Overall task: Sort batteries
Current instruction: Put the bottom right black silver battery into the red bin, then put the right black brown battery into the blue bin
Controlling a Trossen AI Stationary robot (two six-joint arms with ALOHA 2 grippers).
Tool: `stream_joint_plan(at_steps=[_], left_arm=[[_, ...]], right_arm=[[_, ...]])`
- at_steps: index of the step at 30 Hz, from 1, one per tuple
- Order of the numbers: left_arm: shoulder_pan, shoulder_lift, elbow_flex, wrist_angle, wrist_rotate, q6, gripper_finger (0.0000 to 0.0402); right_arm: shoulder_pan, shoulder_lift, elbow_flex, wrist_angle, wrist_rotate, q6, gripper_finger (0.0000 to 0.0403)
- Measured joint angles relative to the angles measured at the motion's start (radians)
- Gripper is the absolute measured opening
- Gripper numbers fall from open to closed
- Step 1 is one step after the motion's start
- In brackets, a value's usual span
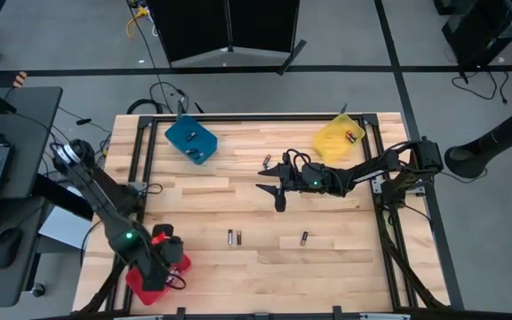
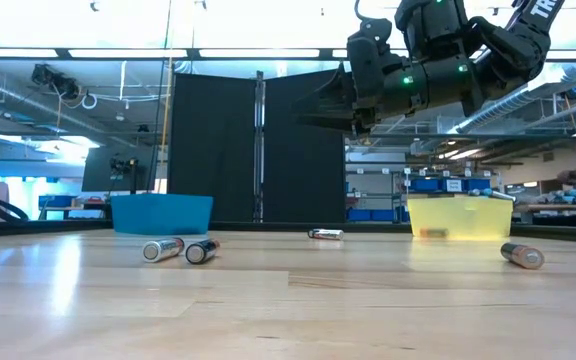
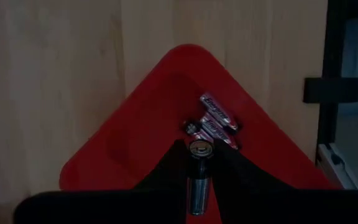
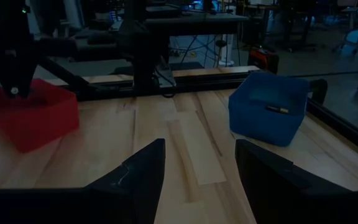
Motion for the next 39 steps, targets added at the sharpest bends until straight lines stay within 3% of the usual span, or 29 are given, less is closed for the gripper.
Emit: stream_joint_plan(at_steps=[8,16,23,28,33,35,39], left_arm=[[0.017,0.014,-0.107,0.148,0.004,0.004,0.0052],[0.066,0.014,-0.159,0.174,-0.016,0.005,0.0053],[0.081,0.013,-0.159,0.174,0.012,0.003,0.0152],[0.081,0.013,-0.159,0.169,0.049,0.004,0.0179],[0.08,0.013,-0.118,0.135,0.09,0.048,0.0144],[0.08,0.013,-0.081,0.073,0.086,0.069,0.0113],[0.081,0.001,-0.024,0.015,-0.016,0.165,0.0032]], right_arm=[[0.0,0.0,0.0,0.0,0.0,0.0,0.0208],[0.0,0.0,0.0,0.0,0.0,0.0,0.0207],[0.0,0.0,0.0,0.0,0.0,0.0,0.0207],[0.0,0.0,0.0,0.0,0.0,0.0,0.0207],[0.0,0.0,0.0,0.039,0.0,0.0,0.0208],[0.0,0.0,0.0,0.072,0.0,0.0,0.0206],[0.001,0.0,0.0,0.107,0.0,0.044,0.0207]])
